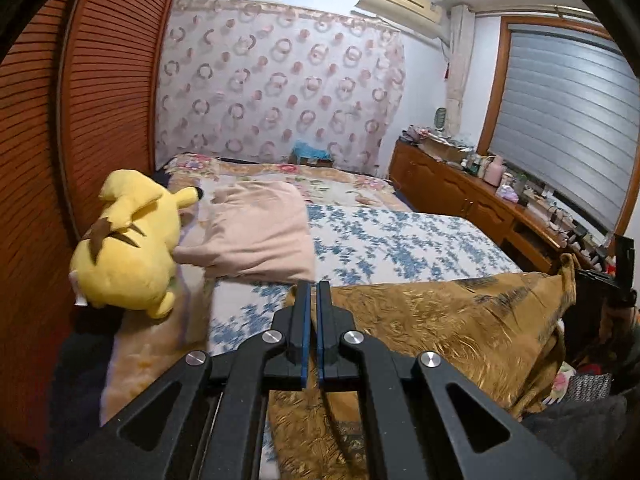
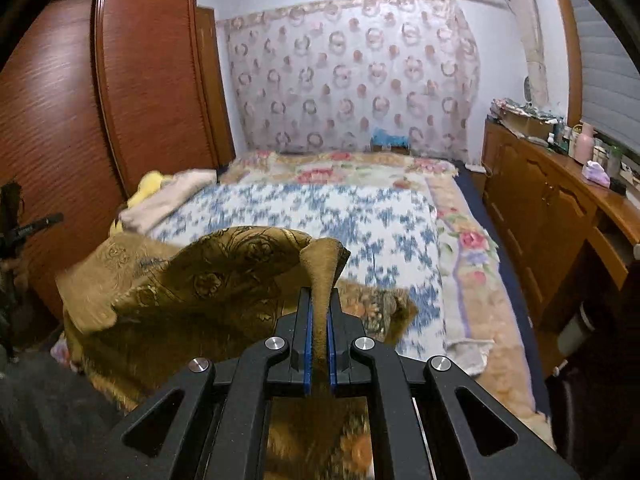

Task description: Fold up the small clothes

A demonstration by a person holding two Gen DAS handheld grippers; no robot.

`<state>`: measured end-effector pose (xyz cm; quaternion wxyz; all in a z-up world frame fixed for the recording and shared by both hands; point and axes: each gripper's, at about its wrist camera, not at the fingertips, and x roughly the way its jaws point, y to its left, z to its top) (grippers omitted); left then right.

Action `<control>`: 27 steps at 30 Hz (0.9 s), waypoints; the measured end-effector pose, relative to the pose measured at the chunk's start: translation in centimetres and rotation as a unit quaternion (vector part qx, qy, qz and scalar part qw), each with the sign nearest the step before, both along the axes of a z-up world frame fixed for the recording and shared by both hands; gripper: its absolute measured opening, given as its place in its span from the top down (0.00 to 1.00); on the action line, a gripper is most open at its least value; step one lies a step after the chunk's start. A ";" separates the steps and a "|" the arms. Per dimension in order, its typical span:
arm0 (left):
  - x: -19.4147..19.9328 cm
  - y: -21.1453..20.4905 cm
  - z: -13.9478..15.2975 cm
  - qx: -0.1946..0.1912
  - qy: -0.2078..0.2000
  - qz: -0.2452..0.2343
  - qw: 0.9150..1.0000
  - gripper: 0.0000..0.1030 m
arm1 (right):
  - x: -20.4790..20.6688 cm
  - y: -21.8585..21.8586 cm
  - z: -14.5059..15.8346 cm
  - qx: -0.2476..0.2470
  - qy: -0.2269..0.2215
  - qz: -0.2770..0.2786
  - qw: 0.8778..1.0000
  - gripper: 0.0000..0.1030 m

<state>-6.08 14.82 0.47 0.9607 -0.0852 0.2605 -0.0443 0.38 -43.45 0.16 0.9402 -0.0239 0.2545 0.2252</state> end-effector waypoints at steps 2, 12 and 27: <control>-0.4 0.4 -0.4 -0.003 0.006 0.001 1.000 0.97 | 0.3 0.5 0.5 -0.008 0.016 0.013 1.000 0.95; 1.7 -0.7 -1.8 0.003 0.027 -0.011 1.000 0.75 | 0.9 0.0 3.7 -0.039 -0.007 -0.032 0.999 0.65; 7.8 -3.0 -3.3 0.037 0.066 -0.037 0.996 0.31 | 6.8 1.3 1.1 -0.051 0.032 -0.050 0.997 0.52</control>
